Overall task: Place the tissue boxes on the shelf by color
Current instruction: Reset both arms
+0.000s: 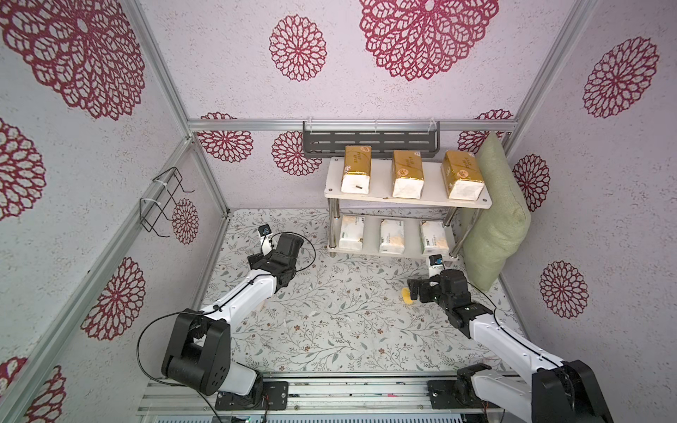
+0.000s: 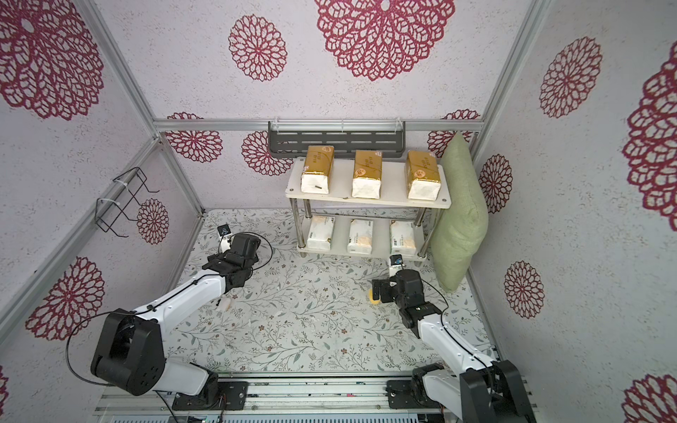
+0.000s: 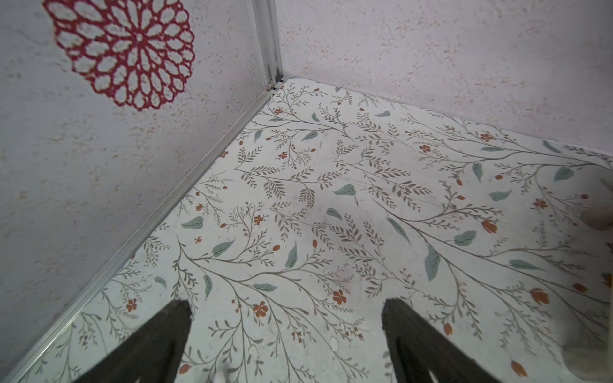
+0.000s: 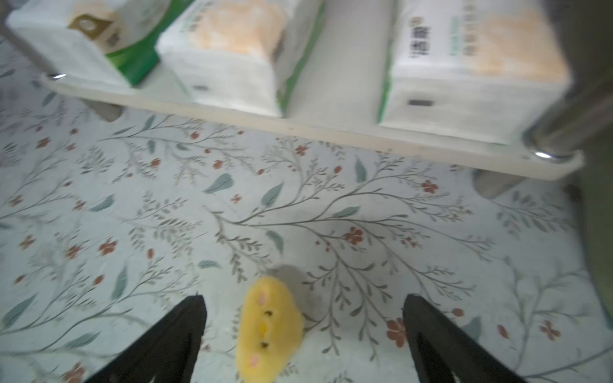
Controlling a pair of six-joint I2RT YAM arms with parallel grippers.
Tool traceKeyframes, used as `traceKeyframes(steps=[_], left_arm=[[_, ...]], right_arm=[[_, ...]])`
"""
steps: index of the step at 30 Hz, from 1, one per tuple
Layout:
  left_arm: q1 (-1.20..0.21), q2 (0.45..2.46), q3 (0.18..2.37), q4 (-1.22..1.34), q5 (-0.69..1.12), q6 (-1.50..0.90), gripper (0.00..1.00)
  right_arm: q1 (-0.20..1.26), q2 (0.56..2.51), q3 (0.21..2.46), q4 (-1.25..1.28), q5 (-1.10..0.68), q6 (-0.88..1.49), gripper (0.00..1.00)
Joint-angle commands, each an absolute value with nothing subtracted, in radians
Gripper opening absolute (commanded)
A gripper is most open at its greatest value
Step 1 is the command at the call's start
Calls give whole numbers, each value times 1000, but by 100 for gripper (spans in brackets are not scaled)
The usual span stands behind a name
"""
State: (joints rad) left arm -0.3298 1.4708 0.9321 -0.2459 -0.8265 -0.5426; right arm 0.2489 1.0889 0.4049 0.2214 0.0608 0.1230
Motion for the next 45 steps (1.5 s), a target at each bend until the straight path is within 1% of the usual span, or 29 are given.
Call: traceKeyframes(steps=[1, 4, 6, 8, 9, 13, 17, 18, 19, 22, 23, 24, 25, 27, 29, 32, 34, 38, 40, 42, 45], left_arm=[[-289, 1472, 877, 43, -832, -336, 97], [-236, 1489, 877, 68, -816, -297, 98], [-196, 1492, 840, 149, -807, -257, 97], [-158, 1483, 790, 248, -767, -210, 97], [-142, 1467, 777, 257, -743, -205, 97], [-68, 1420, 703, 357, -643, -157, 97], [13, 1411, 615, 471, -546, -130, 97], [35, 1413, 595, 494, -503, -140, 97], [50, 1419, 592, 478, -461, -155, 97], [56, 1492, 525, 642, -418, -139, 97], [56, 1520, 488, 736, -406, -131, 97], [66, 1528, 448, 827, -386, -132, 97], [72, 1518, 423, 832, -367, -148, 97], [71, 1573, 393, 979, -329, -107, 97], [79, 1535, 420, 848, -278, -121, 97], [80, 1559, 407, 917, -269, -111, 97], [81, 1542, 413, 875, -271, -115, 97], [80, 1554, 405, 915, -271, -111, 97], [80, 1551, 407, 904, -272, -113, 97], [79, 1553, 408, 905, -274, -110, 97], [80, 1552, 407, 904, -273, -110, 98]], right_arm=[[171, 1096, 344, 578, 172, 88, 99], [113, 1177, 311, 705, 228, 51, 99], [88, 1240, 272, 869, 266, 21, 99], [59, 1293, 225, 1032, 213, 17, 99], [49, 1326, 212, 1101, 204, 17, 99], [35, 1390, 235, 1166, 153, 35, 99], [36, 1532, 189, 1389, 131, 32, 99], [39, 1537, 176, 1410, 114, 19, 99], [38, 1533, 179, 1399, 115, 25, 99], [38, 1535, 181, 1401, 125, 27, 99], [38, 1536, 177, 1404, 131, 27, 99], [41, 1535, 179, 1404, 145, 27, 99], [45, 1536, 177, 1406, 164, 27, 99], [55, 1536, 176, 1410, 205, 33, 99], [55, 1537, 165, 1434, 188, 27, 99], [55, 1538, 156, 1449, 178, 21, 99], [57, 1538, 156, 1450, 204, 29, 99], [58, 1537, 157, 1447, 197, 24, 99], [60, 1539, 162, 1440, 157, 7, 99], [63, 1539, 199, 1367, 73, -30, 99], [63, 1537, 183, 1401, 85, -22, 99]])
